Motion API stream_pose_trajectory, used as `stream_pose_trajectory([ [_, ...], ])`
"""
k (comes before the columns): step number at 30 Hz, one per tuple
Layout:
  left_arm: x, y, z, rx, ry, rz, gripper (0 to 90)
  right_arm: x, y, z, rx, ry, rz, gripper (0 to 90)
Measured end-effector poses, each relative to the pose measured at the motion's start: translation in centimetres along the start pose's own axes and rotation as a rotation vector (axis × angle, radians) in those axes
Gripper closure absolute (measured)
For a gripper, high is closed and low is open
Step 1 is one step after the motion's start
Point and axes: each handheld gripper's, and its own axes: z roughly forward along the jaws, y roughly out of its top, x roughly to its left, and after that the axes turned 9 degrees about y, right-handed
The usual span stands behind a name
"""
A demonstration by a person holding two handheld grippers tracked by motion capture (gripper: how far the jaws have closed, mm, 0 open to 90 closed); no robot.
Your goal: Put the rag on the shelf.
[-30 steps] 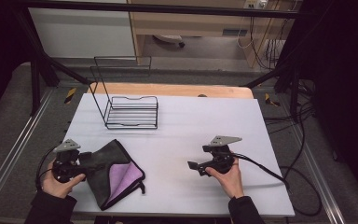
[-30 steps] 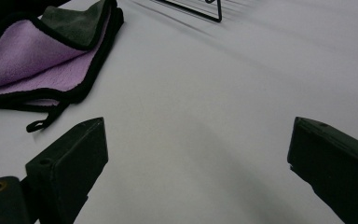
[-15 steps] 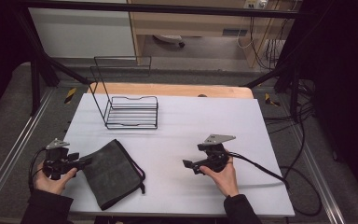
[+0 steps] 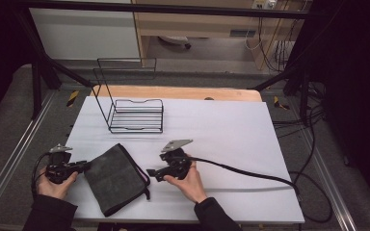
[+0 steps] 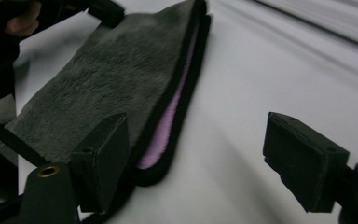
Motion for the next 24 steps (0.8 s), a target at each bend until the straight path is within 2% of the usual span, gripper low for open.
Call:
stream_pose_trajectory([
  [2,0.1,-0.1,0.1,-0.005,-0.003,-0.004,77.4,0.2,-0.2,0.7,0.016,0.004,0.010,27.1],
  [4,0.1,-0.1,0.1,-0.009,-0.003,-0.003,78.1,0.4,-0.8,1.9,0.044,0.029,0.020,31.8],
  [10,0.0,-0.1,0.2,-0.016,-0.002,-0.002,79.2,0.7,-1.1,2.3,0.048,0.061,0.032,38.0],
  [13,0.0,-0.1,0.2,-0.023,-0.005,-0.001,79.8,1.3,-1.3,3.2,0.088,0.074,0.018,40.4],
  [19,0.2,-0.1,0.3,-0.033,-0.019,-0.002,81.1,1.8,-1.5,3.2,0.086,0.075,0.060,56.7],
  [20,0.1,-0.1,0.3,-0.034,-0.021,0.003,81.1,1.8,-1.5,3.2,0.086,0.075,0.060,56.7],
  [21,0.1,0.0,0.4,-0.041,-0.024,0.007,81.8,1.8,-1.5,3.2,0.092,0.091,0.082,64.3],
  [22,0.1,0.0,0.4,-0.041,-0.024,0.007,82.0,1.8,-1.5,3.2,0.092,0.091,0.082,64.3],
  [23,0.1,0.0,0.4,-0.045,-0.025,0.008,82.3,1.7,-1.5,3.2,0.099,0.115,0.107,70.4],
  [24,0.0,0.2,0.5,-0.049,-0.032,0.004,82.4,1.8,-1.5,3.1,0.099,0.111,0.105,73.7],
])
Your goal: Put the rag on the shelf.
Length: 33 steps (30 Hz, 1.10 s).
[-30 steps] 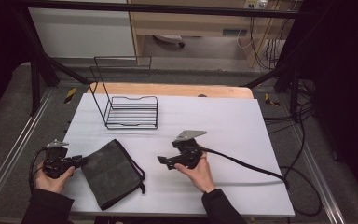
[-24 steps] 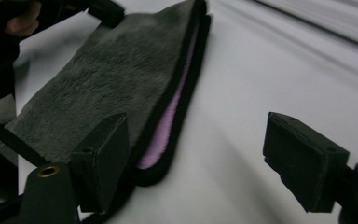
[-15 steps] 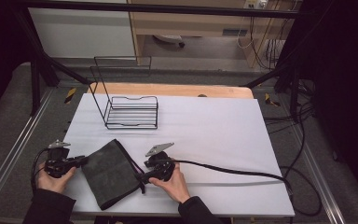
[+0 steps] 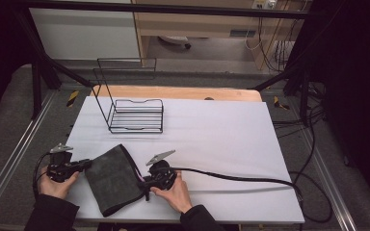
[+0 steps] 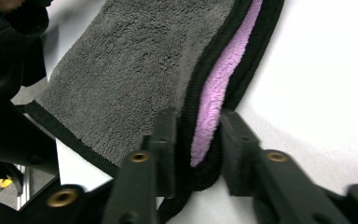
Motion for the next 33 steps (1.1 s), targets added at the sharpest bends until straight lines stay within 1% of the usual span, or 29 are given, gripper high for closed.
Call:
stream_pose_trajectory([
  [2,0.0,0.1,0.1,-0.002,-0.004,-0.001,82.7,0.2,0.0,-0.2,-0.006,-0.008,-0.010,76.9],
  [4,-0.1,0.2,0.2,-0.010,-0.016,-0.004,82.7,0.3,0.0,-0.3,-0.010,-0.014,-0.012,77.7],
  [6,-0.2,0.4,0.5,-0.021,-0.031,-0.011,82.9,0.5,-0.4,-0.7,-0.021,-0.018,-0.009,78.6],
  [7,-0.3,0.6,0.6,-0.026,-0.043,-0.014,83.0,0.6,-0.5,-0.9,-0.027,-0.016,0.002,78.7],
  [8,-0.7,1.0,0.9,-0.035,-0.065,-0.020,83.0,0.6,-0.7,-1.1,-0.031,-0.015,0.003,78.8],
  [9,-0.7,1.0,0.9,-0.035,-0.065,-0.020,83.0,0.6,-0.7,-1.1,-0.031,-0.015,0.003,78.8],
  [10,-1.0,1.2,1.2,-0.040,-0.071,-0.016,83.0,0.7,-1.1,-1.5,-0.034,-0.022,0.010,78.9],
  [11,-1.7,1.7,1.6,-0.039,-0.076,0.004,83.1,0.8,-1.3,-1.7,-0.036,-0.027,0.008,78.8],
  [12,-2.0,2.0,1.8,-0.043,-0.079,0.014,83.1,0.9,-1.5,-2.0,-0.039,-0.034,0.008,78.8],
  [13,-2.0,2.0,1.8,-0.043,-0.079,0.014,83.1,1.1,-1.6,-2.2,-0.040,-0.043,0.006,78.8],
  [14,-2.8,2.5,2.2,-0.051,-0.089,0.026,83.1,1.3,-1.8,-2.4,-0.039,-0.052,0.004,78.8],
  [15,-2.8,2.5,2.2,-0.051,-0.089,0.026,83.1,1.4,-2.0,-2.5,-0.042,-0.061,0.006,78.8],
  [17,-3.4,2.9,2.5,-0.058,-0.102,0.036,83.1,1.5,-2.2,-2.7,-0.045,-0.069,0.009,78.7],
  [18,-3.6,3.1,2.7,-0.060,-0.105,0.044,83.2,1.7,-2.6,-2.9,-0.054,-0.081,0.021,78.6],
  [20,-4.0,3.4,3.2,-0.055,-0.111,0.055,83.2,1.9,-3.0,-2.9,-0.061,-0.091,0.030,77.7],
  [21,-4.1,3.5,3.4,-0.050,-0.108,0.058,83.2,1.9,-3.1,-2.9,-0.061,-0.099,0.027,75.4],
  [22,-4.2,3.5,3.5,-0.048,-0.103,0.065,83.0,2.0,-3.1,-2.9,-0.065,-0.108,0.024,71.0],
  [23,-4.1,3.5,3.6,-0.049,-0.099,0.064,82.8,1.9,-3.1,-3.0,-0.073,-0.120,0.009,65.6],
  [24,-4.1,3.5,3.5,-0.048,-0.100,0.055,82.8,1.9,-3.1,-3.0,-0.073,-0.120,0.009,65.6],
  [25,-3.9,3.5,3.5,-0.050,-0.105,0.050,81.6,1.6,-2.6,-3.2,-0.099,-0.140,-0.036,51.4],
  [26,-3.9,3.5,3.4,-0.050,-0.104,0.048,80.3,1.4,-2.2,-3.3,-0.118,-0.151,-0.052,49.2],
  [27,-3.8,3.5,3.1,-0.056,-0.099,0.044,77.9,1.0,-1.7,-3.4,-0.138,-0.149,-0.067,45.5],
  [28,-3.8,3.5,2.9,-0.064,-0.097,0.040,73.8,0.6,-1.1,-3.5,-0.164,-0.147,-0.076,38.5],
  [29,-3.8,3.5,2.7,-0.068,-0.097,0.038,68.9,0.0,-0.5,-3.6,-0.184,-0.158,-0.081,36.6],
  [30,-3.8,3.5,2.7,-0.068,-0.097,0.038,64.8,-0.6,0.2,-3.6,-0.191,-0.167,-0.093,37.8],
  [31,-3.7,3.5,2.4,-0.074,-0.095,0.039,61.0,-1.3,0.9,-3.6,-0.200,-0.180,-0.094,36.2],
  [33,-3.7,3.4,1.8,-0.081,-0.088,0.043,56.1,-2.8,2.1,-3.3,-0.210,-0.187,-0.065,37.9],
])
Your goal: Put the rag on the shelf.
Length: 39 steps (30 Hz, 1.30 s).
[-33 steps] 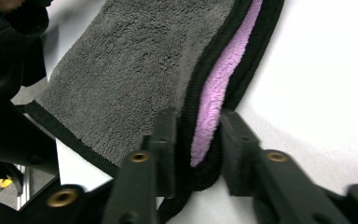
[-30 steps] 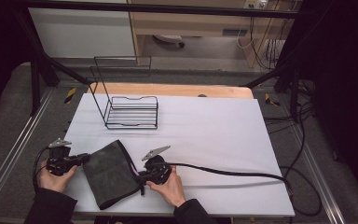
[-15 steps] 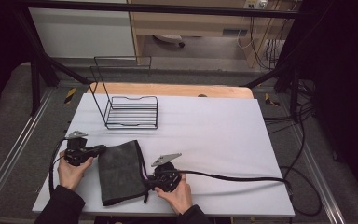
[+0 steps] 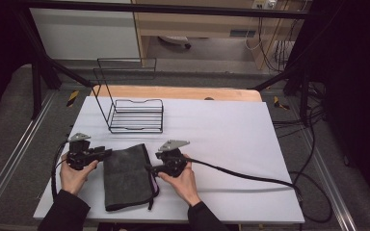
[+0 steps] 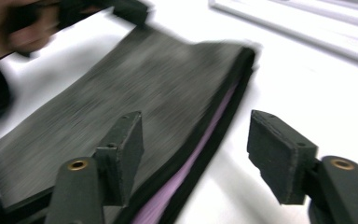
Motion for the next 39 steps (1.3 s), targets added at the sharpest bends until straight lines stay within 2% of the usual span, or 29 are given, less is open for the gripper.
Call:
stream_pose_trajectory([
  [3,-0.2,-0.4,-0.7,0.000,0.002,0.030,48.3,-1.6,1.2,1.4,-0.008,-0.018,0.030,40.5],
  [5,-0.3,-0.7,-1.1,0.004,0.004,0.056,45.6,-2.0,1.5,1.8,-0.009,-0.018,0.038,41.0],
  [7,-0.3,-1.0,-1.3,0.005,0.003,0.068,38.3,-2.7,2.0,2.8,0.011,-0.030,0.048,42.4],
  [8,-0.3,-1.0,-1.4,0.001,0.001,0.068,36.4,-3.2,2.3,3.8,0.020,-0.038,0.054,44.1],
  [10,-0.2,-1.1,-1.6,-0.007,0.000,0.063,33.9,-3.6,2.4,4.7,0.035,-0.051,0.044,45.9],
  [14,0.0,-1.1,-1.5,-0.014,-0.016,0.054,30.5,-4.0,2.3,5.6,0.042,-0.038,0.043,50.4],
  [16,0.0,-1.1,-1.5,-0.016,-0.024,0.059,26.9,-4.1,2.3,6.1,0.054,-0.001,0.046,58.7],
  [18,-0.1,-1.1,-1.4,-0.017,-0.025,0.061,24.7,-4.0,2.2,6.3,0.063,0.016,0.056,63.8],
  [20,-0.1,-1.1,-1.4,-0.015,-0.027,0.062,23.4,-4.0,2.2,6.4,0.063,0.023,0.065,66.8],
  [21,-0.1,-1.1,-1.3,-0.016,-0.027,0.062,21.6,-4.0,2.2,6.4,0.068,0.038,0.087,72.0],
  [22,0.0,-1.1,-1.3,-0.016,-0.026,0.062,21.6,-4.0,2.2,6.4,0.068,0.038,0.087,72.0],
  [23,0.0,-1.1,-1.4,-0.016,-0.025,0.061,19.7,-3.9,2.2,6.3,0.070,0.039,0.086,78.2],
  [27,0.0,-1.1,-1.5,-0.018,-0.029,0.061,19.8,-3.6,2.2,5.9,0.059,0.019,0.076,81.5],
  [31,0.0,-1.2,-1.5,-0.019,-0.035,0.062,19.9,-2.9,1.9,4.7,0.041,-0.035,0.092,82.4],
  [32,0.0,-1.2,-1.6,-0.020,-0.036,0.062,19.9,-2.9,1.9,4.7,0.041,-0.035,0.092,82.4],
  [33,0.0,-1.2,-1.6,-0.022,-0.038,0.063,20.2,-2.6,1.6,4.0,0.038,-0.067,0.106,82.4],
  [34,0.0,-1.2,-1.6,-0.023,-0.043,0.063,20.2,-2.6,1.6,4.0,0.038,-0.067,0.106,82.4],
  [37,-0.2,-1.1,-1.6,-0.027,-0.051,0.071,20.4,-2.3,0.8,2.4,0.029,-0.115,0.138,82.4],
  [39,-0.4,-1.1,-1.6,-0.027,-0.055,0.078,20.4,-2.2,0.5,1.7,0.024,-0.144,0.136,82.3],
])
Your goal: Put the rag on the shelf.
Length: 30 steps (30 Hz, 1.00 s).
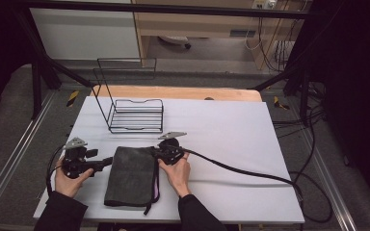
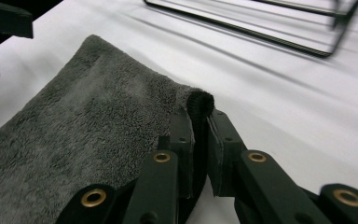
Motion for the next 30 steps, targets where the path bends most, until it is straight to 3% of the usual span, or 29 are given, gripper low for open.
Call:
stream_pose_trajectory([
  [3,-0.2,0.0,0.0,0.000,-0.008,0.012,19.9,0.0,-0.2,-0.7,-0.018,-0.023,-0.001,82.0],
  [7,-0.4,0.1,0.0,-0.001,-0.014,0.024,18.9,-0.3,-0.4,-0.5,-0.022,-0.026,-0.024,78.3],
  [8,-0.5,0.1,0.0,-0.005,-0.013,0.024,17.6,-0.6,-0.6,-0.3,-0.032,-0.029,-0.041,71.7],
  [10,-0.5,0.2,0.0,-0.009,-0.009,0.030,17.1,-0.7,-0.7,-0.4,-0.044,-0.028,-0.052,68.7],
  [11,-0.5,0.3,0.1,-0.008,-0.006,0.031,16.2,-0.9,-0.7,-0.8,-0.059,-0.017,-0.061,60.0],
  [12,-0.5,0.5,0.2,-0.014,0.002,0.030,16.2,-0.9,-0.7,-0.8,-0.059,-0.017,-0.061,60.0],
  [16,-0.5,1.3,0.7,-0.019,0.023,0.024,15.7,-1.2,-0.8,-2.5,-0.062,0.013,-0.091,40.4],
  [19,-0.5,2.0,1.3,-0.016,0.026,0.016,16.6,-1.4,-0.9,-3.1,-0.061,0.024,-0.099,32.7],
  [22,-0.7,2.6,2.2,0.004,0.043,0.015,22.7,-1.6,-1.0,-4.1,-0.050,0.032,-0.117,21.5],
  [25,-0.7,2.9,3.3,0.017,0.041,-0.009,29.5,-1.6,-1.1,-4.6,-0.058,0.051,-0.102,17.9],
  [26,-0.7,3.0,3.7,0.029,0.046,-0.013,35.3,-1.6,-1.2,-5.0,-0.053,0.059,-0.105,13.6],
  [30,-0.9,3.1,5.0,0.062,0.050,-0.020,42.6,-1.5,-1.3,-5.5,-0.036,0.065,-0.121,10.4],
])
